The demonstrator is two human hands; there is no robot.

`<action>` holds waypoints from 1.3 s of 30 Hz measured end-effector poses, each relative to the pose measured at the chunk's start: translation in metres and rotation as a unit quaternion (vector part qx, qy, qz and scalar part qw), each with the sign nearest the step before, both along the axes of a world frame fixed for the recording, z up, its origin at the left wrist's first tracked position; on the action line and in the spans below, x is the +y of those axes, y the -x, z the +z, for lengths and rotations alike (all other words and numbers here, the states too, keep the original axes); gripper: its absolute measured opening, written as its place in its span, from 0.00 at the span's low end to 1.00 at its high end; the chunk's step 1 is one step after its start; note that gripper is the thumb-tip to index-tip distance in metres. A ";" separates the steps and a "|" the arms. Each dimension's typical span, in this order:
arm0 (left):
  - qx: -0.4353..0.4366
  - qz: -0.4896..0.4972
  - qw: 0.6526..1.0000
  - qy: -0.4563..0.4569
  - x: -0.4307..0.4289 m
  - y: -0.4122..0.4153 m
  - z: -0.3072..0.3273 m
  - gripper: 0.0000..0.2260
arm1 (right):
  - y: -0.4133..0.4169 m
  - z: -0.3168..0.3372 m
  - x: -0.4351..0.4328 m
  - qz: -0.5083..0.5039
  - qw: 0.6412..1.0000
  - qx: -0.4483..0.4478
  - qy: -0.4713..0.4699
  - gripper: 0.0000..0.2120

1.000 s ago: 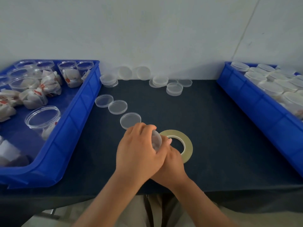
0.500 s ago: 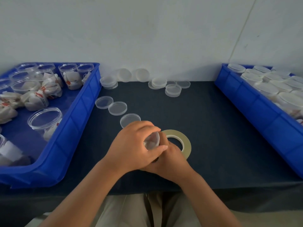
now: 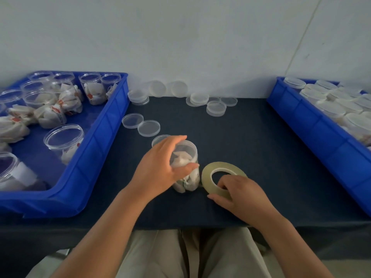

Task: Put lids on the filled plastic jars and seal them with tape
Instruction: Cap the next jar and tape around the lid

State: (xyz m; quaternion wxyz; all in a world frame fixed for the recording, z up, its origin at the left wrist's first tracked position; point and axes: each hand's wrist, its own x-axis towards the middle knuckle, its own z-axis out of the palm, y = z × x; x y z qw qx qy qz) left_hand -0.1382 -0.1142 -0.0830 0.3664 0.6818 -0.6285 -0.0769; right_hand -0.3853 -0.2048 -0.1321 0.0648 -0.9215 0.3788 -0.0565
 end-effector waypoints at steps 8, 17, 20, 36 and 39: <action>0.117 0.039 0.983 0.136 0.009 -0.018 0.008 0.27 | 0.005 -0.014 -0.004 -0.071 0.997 -0.017 0.019 0.20; -0.016 0.019 1.000 -0.004 0.000 -0.027 0.002 0.34 | 0.023 0.010 0.007 -0.083 0.988 -0.133 0.016 0.15; 0.041 0.011 0.999 -0.031 -0.005 -0.024 0.003 0.36 | 0.020 0.025 0.018 -0.061 0.979 -0.194 0.023 0.15; 0.068 -0.058 0.992 0.090 0.030 0.041 0.020 0.07 | -0.004 0.046 0.054 -0.055 0.943 -0.325 -0.039 0.14; 0.033 -0.078 0.994 0.073 0.035 0.042 0.024 0.07 | -0.004 0.042 0.056 -0.058 0.938 -0.337 -0.051 0.14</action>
